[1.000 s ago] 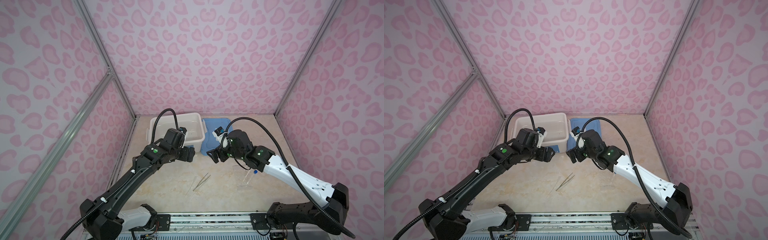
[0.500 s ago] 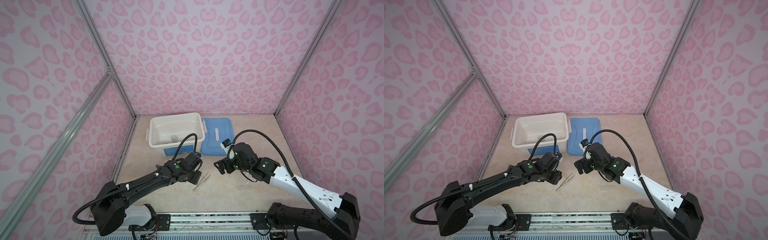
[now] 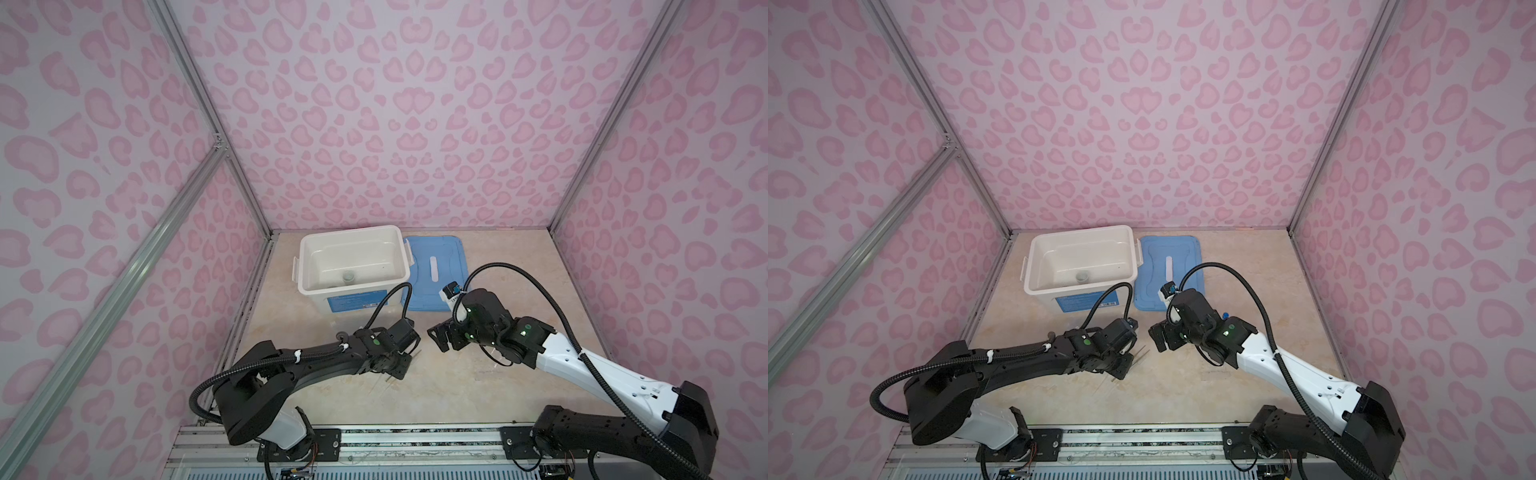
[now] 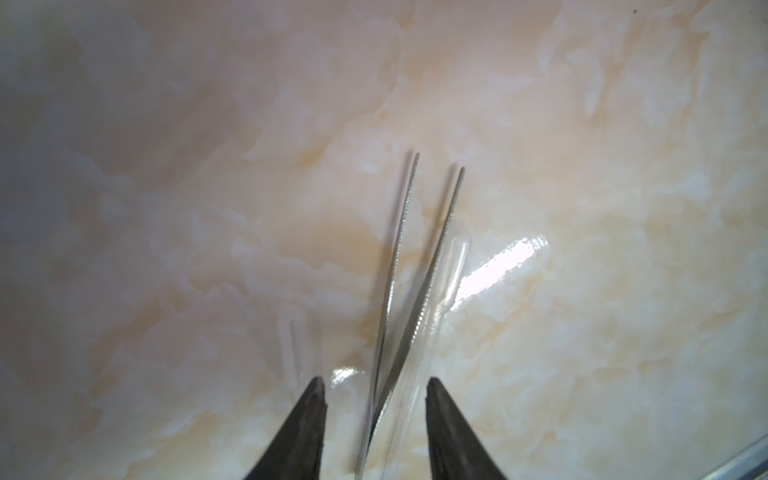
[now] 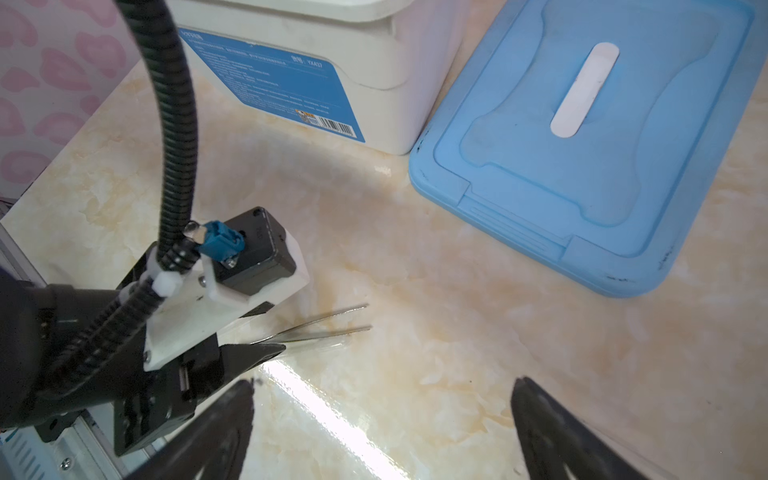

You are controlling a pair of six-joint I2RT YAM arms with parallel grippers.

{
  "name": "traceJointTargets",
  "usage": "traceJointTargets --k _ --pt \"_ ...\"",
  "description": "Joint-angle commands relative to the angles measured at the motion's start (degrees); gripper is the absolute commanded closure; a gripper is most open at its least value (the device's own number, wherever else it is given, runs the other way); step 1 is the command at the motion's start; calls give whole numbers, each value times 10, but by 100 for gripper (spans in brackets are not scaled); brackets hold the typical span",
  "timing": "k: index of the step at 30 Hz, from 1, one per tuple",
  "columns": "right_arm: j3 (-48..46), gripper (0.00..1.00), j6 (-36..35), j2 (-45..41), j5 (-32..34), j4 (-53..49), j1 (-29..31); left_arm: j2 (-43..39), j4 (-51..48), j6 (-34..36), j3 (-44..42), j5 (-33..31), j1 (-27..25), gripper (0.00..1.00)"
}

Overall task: Organize the chemistry lab equipment
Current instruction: 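Move the left gripper down over the metal tweezers on the table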

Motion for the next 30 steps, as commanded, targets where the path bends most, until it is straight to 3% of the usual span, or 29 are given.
traceJointTargets --k 1,20,21,30 --pt "0 3 4 8 12 8 3 11 22 -8 -3 -9 0 61" --pt "6 3 0 21 30 -11 9 29 45 -12 -14 -3 -2 63" --pt "6 3 0 21 30 -11 8 32 45 -12 -13 -2 -2 69" --pt "7 3 0 27 26 -14 8 58 32 -18 3 -27 -9 74"
